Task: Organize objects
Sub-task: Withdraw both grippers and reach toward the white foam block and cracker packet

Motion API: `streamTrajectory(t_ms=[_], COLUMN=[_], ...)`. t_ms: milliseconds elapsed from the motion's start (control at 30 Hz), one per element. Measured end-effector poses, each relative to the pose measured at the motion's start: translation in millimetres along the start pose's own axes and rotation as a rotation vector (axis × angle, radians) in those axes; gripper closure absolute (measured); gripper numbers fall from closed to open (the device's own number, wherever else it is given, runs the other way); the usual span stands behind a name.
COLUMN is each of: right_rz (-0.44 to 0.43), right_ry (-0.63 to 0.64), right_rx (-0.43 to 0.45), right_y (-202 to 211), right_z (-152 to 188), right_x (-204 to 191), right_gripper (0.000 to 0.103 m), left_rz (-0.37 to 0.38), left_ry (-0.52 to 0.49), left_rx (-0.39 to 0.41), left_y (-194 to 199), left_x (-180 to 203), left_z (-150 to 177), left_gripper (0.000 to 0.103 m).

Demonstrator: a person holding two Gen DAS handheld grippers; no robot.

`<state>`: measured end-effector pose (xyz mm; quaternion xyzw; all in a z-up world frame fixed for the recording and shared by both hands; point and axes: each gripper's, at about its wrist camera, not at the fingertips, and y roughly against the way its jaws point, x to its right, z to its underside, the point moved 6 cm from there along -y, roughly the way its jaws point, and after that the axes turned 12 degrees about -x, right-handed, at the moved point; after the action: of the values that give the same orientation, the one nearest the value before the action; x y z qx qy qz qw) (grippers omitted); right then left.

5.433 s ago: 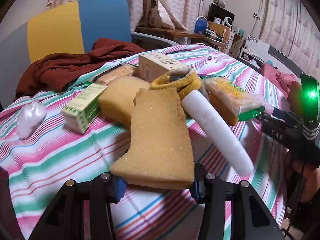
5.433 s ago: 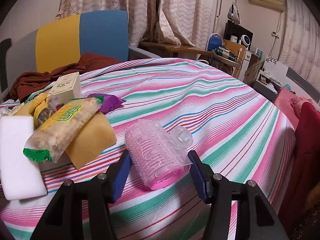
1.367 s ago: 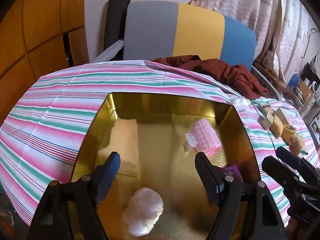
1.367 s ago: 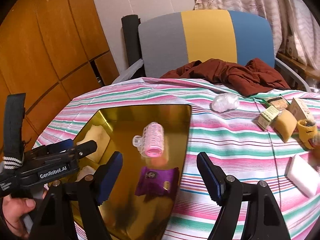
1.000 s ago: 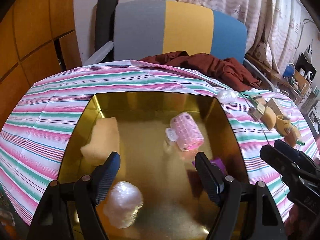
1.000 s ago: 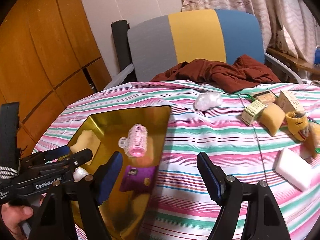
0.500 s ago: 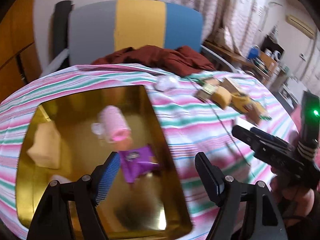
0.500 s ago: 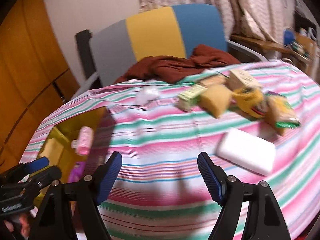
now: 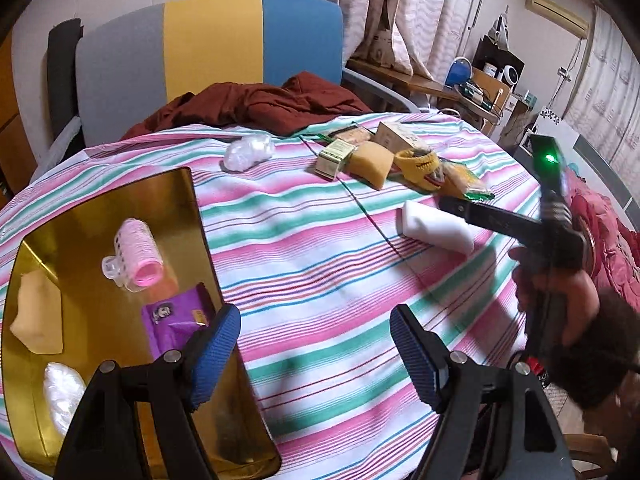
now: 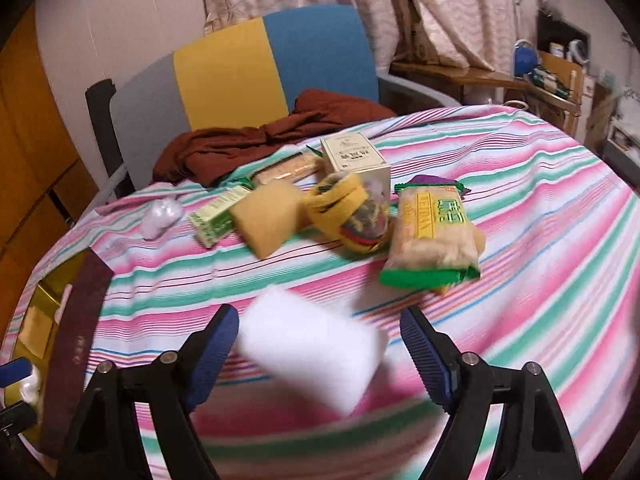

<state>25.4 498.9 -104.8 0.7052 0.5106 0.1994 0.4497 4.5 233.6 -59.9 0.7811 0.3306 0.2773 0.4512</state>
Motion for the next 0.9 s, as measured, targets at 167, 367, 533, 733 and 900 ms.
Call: streamTrajectory(t_ms=[167,367,533,733,900], right_rz=[-0.047,-0.26,-0.251,0.128,0.227], right_ry=[0.067,0.061,0.169,-0.002,-0.114], right_rx=[-0.134,-0.174,-0.091,0.137,0.102], right_y=[-27,-13,8,38,17], right_z=[-2,35,54,0,-41], right_x=[7,-39,-76,-6,45], right_gripper=[0.019,0.019,0.019,0.013,0.016], left_rz=[-0.009,-0.012,-0.021,-0.016,-0.015], left_ry=[0.001,0.02,0.012,0.02,0.012], left_rx=[-0.003,-0.006,-0.007,-0.013,-0.023], left_y=[-1,-4,-5,-8,-11], left_x=[0,-2,0,3,11], left_z=[1,-2,-1,0,1], left_gripper=[0.025,0.025,0.025,0.025,0.025])
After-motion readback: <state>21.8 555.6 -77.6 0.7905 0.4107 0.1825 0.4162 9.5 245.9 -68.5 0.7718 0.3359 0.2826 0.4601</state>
